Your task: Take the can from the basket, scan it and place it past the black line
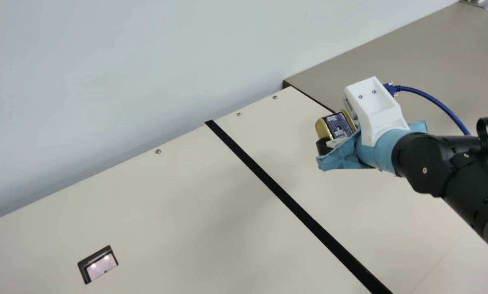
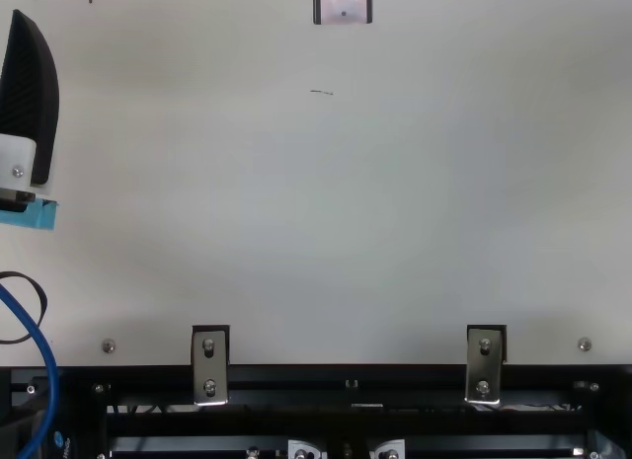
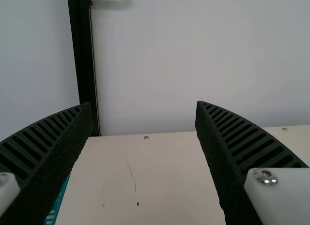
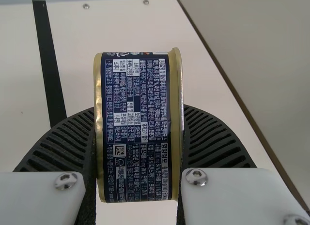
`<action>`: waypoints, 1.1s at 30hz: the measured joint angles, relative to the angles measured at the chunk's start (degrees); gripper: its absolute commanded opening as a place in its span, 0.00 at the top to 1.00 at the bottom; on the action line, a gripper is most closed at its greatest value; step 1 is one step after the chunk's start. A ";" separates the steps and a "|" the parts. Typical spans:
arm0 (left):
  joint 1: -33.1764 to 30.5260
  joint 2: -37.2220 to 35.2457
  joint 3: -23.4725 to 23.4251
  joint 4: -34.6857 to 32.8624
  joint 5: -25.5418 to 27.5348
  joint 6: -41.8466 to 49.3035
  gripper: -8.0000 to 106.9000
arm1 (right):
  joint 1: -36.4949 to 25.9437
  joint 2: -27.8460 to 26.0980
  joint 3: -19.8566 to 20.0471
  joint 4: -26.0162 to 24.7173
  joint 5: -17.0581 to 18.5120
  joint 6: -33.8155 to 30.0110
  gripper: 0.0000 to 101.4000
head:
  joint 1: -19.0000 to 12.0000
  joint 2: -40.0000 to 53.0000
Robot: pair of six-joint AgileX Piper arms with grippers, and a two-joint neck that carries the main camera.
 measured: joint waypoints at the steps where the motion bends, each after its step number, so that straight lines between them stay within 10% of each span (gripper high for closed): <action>1: 0.00 0.00 0.00 0.00 0.00 0.00 0.15 | -0.83 0.40 -0.26 1.32 0.64 -2.21 1.00 | 0.00 0.00; 15: 0.00 0.00 0.00 0.00 0.00 0.00 0.15 | -13.87 6.65 -3.33 19.86 10.95 -31.92 1.00 | 0.00 0.00; 33: 0.00 0.00 0.00 0.00 0.00 0.00 0.15 | -15.39 9.50 1.24 19.62 10.22 -45.83 1.00 | 0.00 0.00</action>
